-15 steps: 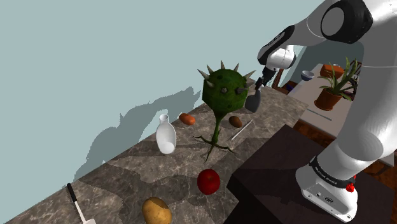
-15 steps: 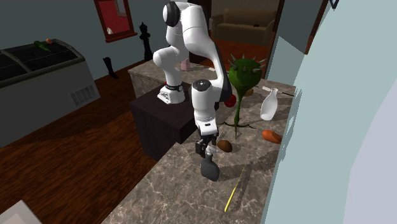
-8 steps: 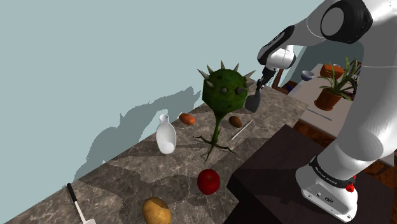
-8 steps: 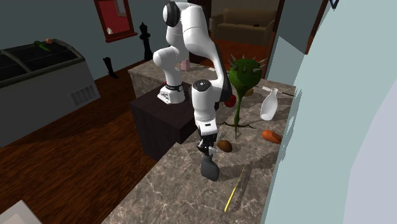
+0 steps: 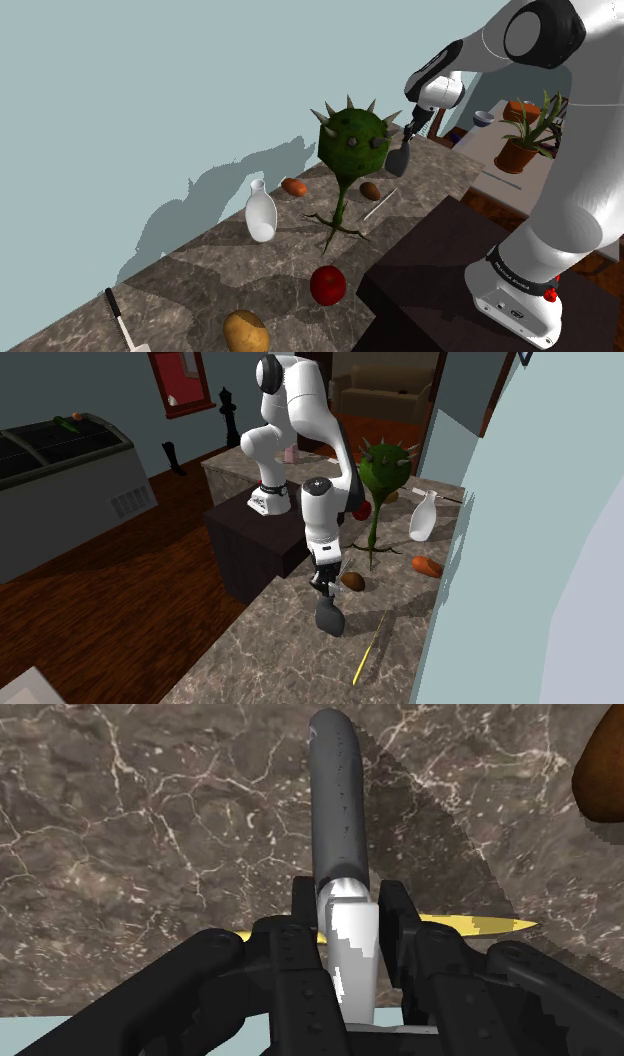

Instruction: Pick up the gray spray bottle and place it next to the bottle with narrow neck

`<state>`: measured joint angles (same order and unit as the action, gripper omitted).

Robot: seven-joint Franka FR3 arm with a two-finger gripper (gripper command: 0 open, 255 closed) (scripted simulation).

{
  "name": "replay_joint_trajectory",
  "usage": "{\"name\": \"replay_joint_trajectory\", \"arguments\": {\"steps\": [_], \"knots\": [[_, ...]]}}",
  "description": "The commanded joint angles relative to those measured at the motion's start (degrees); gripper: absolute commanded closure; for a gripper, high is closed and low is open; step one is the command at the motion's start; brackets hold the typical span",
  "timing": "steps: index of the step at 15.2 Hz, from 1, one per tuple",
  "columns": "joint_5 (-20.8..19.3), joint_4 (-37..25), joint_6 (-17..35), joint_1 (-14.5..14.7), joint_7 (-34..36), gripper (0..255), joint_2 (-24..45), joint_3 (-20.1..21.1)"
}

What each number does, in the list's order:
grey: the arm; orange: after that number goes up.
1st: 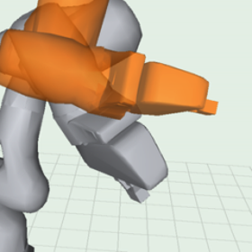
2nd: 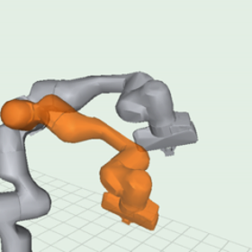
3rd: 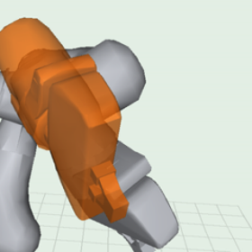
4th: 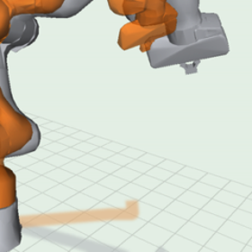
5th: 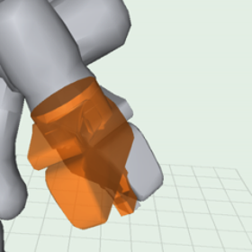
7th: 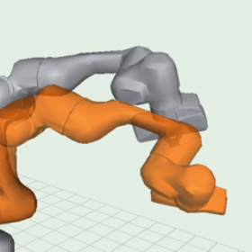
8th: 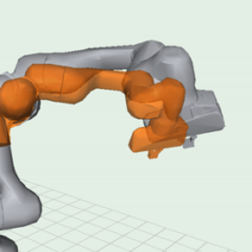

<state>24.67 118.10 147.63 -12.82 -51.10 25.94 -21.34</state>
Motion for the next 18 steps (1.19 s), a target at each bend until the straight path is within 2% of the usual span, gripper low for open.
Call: {"name": "replay_joint_trajectory", "arguments": {"steps": [1, 18], "knots": [[-0.46, 0.03, -0.53, 0.24, 0.36, 255, -0.58, -0.33], [-8.24, -1.37, -10.23, 3.38, 6.29, 255, -9.87, -4.65]]}}
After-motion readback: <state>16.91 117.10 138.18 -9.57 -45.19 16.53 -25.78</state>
